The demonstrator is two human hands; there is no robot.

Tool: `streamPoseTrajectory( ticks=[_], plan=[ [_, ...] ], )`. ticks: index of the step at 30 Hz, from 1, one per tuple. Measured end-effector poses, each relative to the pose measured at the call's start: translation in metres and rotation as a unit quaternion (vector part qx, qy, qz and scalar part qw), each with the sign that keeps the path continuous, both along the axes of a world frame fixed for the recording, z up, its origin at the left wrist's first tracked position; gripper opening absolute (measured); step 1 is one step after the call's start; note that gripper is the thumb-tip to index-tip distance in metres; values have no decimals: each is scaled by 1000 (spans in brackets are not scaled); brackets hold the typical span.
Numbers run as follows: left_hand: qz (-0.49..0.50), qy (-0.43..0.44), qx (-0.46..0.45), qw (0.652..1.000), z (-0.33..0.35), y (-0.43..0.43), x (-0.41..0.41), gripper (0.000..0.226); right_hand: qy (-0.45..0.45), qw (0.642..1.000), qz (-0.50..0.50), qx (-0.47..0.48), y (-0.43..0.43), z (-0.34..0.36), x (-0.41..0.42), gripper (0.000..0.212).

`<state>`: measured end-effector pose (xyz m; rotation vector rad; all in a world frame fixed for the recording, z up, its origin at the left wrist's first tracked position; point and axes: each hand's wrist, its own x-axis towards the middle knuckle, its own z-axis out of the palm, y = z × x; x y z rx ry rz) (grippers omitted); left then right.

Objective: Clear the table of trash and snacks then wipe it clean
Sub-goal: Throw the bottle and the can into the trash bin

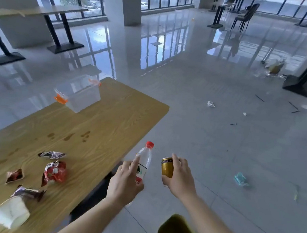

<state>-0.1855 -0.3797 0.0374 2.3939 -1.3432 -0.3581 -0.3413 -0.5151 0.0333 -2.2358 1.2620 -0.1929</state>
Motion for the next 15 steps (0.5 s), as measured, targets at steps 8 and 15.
streamPoseTrajectory(
  ticks=[8, 15],
  plan=[
    [-69, 38, 71, 994, -77, -39, -89, 91, 29, 995, -71, 68, -19, -90, -105, 94],
    [-127, 109, 192, 967, -197, -45, -133, 86, 82, 972, -150, 164, 7, -218, -165, 92]
  ],
)
